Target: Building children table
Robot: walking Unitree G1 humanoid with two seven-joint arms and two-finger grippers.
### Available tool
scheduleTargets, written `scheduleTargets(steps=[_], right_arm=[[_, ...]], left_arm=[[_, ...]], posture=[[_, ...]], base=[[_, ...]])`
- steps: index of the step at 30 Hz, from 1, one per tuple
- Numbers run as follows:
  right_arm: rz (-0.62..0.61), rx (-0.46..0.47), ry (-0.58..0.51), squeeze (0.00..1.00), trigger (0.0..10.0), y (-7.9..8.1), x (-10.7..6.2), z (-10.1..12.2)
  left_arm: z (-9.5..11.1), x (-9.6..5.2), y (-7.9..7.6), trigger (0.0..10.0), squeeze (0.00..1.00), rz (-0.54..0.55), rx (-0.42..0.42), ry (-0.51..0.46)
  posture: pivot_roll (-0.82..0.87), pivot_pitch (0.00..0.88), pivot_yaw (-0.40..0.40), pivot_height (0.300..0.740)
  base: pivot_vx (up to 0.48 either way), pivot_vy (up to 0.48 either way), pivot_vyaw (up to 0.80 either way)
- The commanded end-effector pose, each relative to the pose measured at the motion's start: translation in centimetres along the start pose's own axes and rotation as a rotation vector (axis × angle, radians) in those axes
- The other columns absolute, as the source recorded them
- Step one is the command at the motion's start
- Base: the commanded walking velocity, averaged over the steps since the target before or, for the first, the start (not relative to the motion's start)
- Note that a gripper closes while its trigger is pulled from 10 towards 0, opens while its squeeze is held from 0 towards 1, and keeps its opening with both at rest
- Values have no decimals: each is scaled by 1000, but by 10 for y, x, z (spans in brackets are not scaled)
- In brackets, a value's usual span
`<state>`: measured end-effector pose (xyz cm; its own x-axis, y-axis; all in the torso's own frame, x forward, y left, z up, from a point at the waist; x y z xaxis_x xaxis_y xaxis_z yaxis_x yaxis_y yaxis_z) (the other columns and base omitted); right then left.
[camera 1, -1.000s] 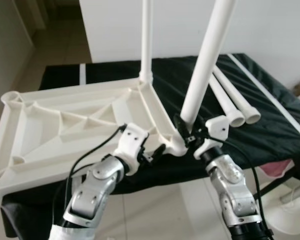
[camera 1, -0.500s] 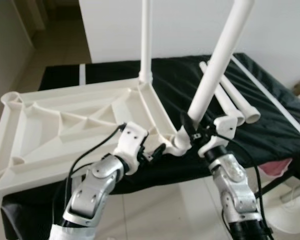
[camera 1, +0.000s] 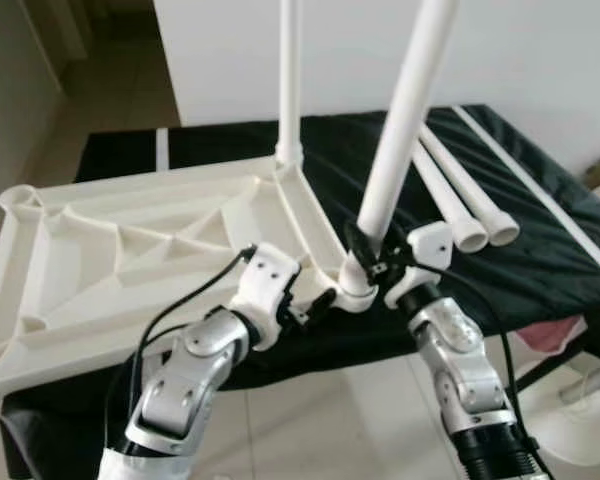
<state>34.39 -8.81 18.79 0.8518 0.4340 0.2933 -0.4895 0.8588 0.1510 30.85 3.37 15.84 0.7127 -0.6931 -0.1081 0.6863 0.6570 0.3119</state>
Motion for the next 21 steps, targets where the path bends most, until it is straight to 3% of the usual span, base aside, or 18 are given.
scheduleTargets(steps=[1,10,16,21], right_arm=[[17,3,76,0,10000,3,-4,-18],[-4,31,97,0,10000,-2,-15,-24],[56,-58,98,0,10000,-1,-23,-28],[88,-13,81,0,10000,2,-25,-26]], left_arm=[[2,0,3,10000,0,26,8,7],[5,0,8,10000,0,40,-2,-1],[7,1,9,10000,0,43,-10,-8],[9,2,10,10000,0,44,-9,-11]], posture=[[50,77,-34,740],[44,86,-35,740],[36,87,-29,740],[39,88,-27,740]], base=[[0,0,0],[0,0,0],[0,0,0],[0,0,0]])
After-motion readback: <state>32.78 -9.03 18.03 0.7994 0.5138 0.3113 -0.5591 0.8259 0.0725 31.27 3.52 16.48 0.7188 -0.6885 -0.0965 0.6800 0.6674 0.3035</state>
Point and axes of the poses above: a point about 5 cm out from each wrist's last joint towards the gripper, its own x axis pointing out of the wrist towards the gripper, its own z axis along the axis of the wrist's last joint, y = z × x, the point moved 6 cm from there along x, pointing out of the wrist towards the gripper, and after that the axes turned 13 degrees about x, right-handed, at the moved point
